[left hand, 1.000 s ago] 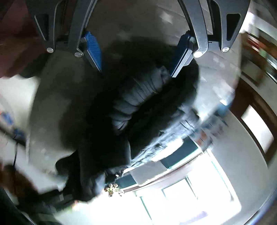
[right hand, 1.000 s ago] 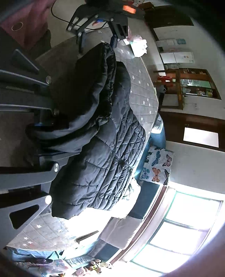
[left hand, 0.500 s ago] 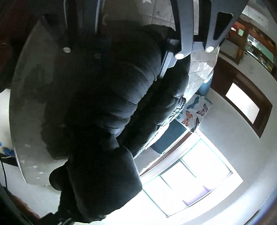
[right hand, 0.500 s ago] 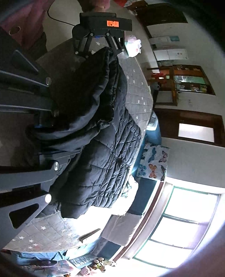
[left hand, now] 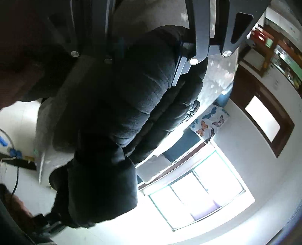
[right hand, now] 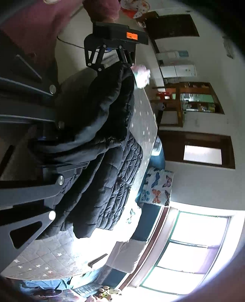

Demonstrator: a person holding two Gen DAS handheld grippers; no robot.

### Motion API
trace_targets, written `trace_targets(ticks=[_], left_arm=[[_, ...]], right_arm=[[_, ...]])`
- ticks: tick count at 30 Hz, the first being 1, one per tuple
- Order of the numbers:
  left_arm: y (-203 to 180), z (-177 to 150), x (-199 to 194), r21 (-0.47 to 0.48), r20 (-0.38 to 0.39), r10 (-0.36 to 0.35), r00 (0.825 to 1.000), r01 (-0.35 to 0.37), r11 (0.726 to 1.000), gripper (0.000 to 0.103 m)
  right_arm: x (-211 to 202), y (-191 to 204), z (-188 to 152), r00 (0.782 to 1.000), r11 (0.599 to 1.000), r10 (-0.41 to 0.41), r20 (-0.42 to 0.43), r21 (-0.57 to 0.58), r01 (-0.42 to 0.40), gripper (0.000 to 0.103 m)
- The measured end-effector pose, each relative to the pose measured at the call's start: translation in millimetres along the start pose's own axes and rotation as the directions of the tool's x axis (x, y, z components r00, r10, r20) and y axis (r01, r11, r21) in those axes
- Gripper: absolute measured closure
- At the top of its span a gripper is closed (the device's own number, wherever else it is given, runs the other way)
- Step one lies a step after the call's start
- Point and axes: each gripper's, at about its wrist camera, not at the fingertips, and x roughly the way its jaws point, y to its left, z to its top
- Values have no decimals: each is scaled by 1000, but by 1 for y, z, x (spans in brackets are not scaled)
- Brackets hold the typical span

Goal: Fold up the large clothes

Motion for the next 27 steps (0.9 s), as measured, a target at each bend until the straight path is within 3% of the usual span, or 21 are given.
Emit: trace_targets(ticks=[4,7,14,20,24,27], left_arm=[[11,-6,-20,-54,0,-9,1000,9,999,62],[18,-4,-11,-76,7,-2,1000,2,997,62],[56,33,11,-124,35,27,999,-23,992,62],[113,79,67,-193,37,31,999,-23,981,62],[148,106,130,-202,2,37,999,-36,979,62],[177,121,186,-253,-55,-4,998,-10,967,62]], right_arm=[[-9,9,5,999,999,46,-7,8,-46,85],[-1,2,18,999,999,49,6,10,-49,85],[31,-28,65,999,999,51,20,10,-51,85],[76,-72,120,998,998,53,17,25,-53,85],[120,-100,149,999,998,36,-7,50,-35,85],[162,-122,168,999,996,21,-44,83,-17,85]])
